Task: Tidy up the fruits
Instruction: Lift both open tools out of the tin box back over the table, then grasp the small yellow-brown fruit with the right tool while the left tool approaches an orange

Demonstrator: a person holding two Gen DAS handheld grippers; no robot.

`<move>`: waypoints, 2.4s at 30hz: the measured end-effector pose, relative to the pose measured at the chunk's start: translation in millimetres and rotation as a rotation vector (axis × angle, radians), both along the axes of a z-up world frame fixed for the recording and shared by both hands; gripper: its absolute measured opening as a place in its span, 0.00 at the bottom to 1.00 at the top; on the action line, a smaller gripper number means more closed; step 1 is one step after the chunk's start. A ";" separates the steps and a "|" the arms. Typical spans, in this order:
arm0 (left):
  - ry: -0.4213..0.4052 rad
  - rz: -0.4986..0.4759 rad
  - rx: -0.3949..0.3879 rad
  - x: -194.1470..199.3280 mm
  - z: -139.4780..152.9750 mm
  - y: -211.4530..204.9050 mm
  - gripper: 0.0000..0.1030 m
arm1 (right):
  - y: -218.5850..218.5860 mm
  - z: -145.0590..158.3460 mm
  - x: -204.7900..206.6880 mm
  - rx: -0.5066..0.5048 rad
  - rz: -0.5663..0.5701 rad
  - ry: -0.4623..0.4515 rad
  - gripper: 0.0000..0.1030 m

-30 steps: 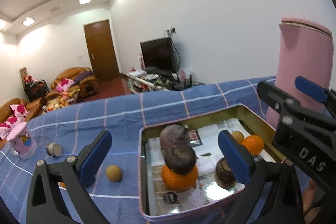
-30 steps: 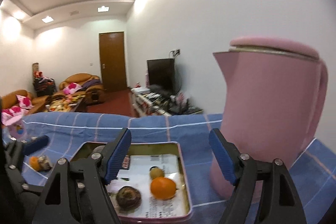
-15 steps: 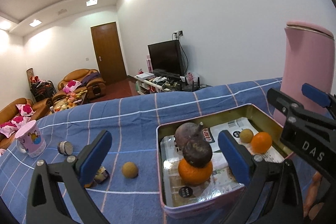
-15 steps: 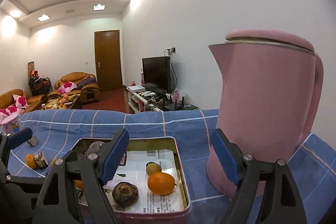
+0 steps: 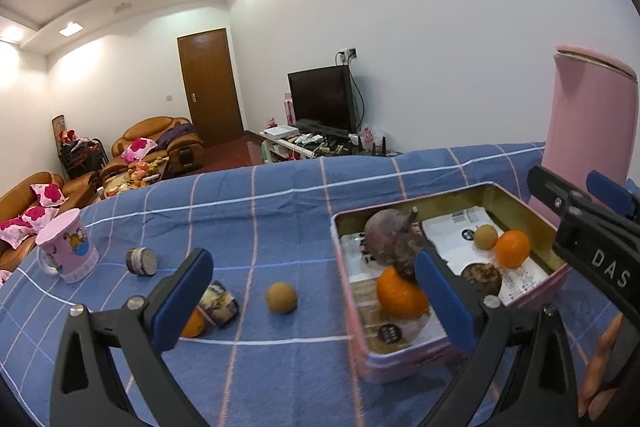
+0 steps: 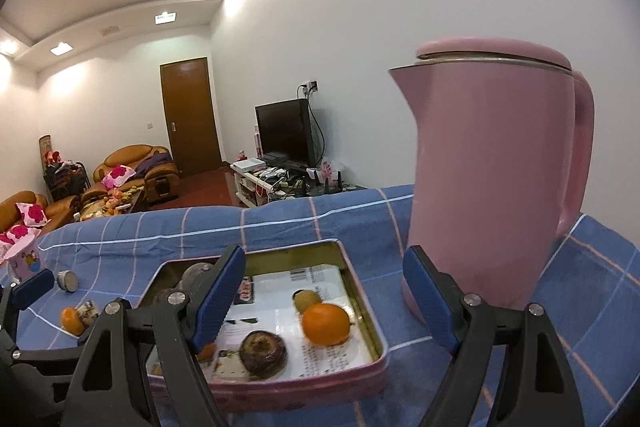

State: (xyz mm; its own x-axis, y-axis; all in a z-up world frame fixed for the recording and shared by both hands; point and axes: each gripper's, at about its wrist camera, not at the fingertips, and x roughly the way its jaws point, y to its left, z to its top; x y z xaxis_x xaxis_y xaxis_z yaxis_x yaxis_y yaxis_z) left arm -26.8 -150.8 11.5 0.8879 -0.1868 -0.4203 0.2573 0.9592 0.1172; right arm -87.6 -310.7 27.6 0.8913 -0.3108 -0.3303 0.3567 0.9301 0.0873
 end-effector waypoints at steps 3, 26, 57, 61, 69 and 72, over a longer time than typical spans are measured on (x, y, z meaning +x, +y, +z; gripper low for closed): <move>0.004 0.010 -0.001 1.5 -0.1 9.3 1.00 | 8.2 -1.0 0.8 0.015 0.013 0.004 0.80; 0.017 0.111 -0.005 23.1 -4.2 100.0 1.00 | 96.1 -2.6 22.8 0.023 0.112 0.036 0.80; 0.162 0.341 -0.034 77.3 -23.5 221.2 1.00 | 171.3 -40.5 102.7 0.104 0.451 0.360 0.54; 0.162 0.340 -0.030 77.9 -21.7 222.2 1.00 | 173.3 -44.3 105.6 0.080 0.450 0.395 0.54; 0.166 0.319 -0.016 78.8 -21.9 219.0 1.00 | 174.4 -46.4 119.3 -0.126 0.533 0.510 0.50; 0.165 0.308 -0.010 78.2 -22.1 217.2 1.00 | 182.5 -53.9 131.2 -0.220 0.574 0.593 0.48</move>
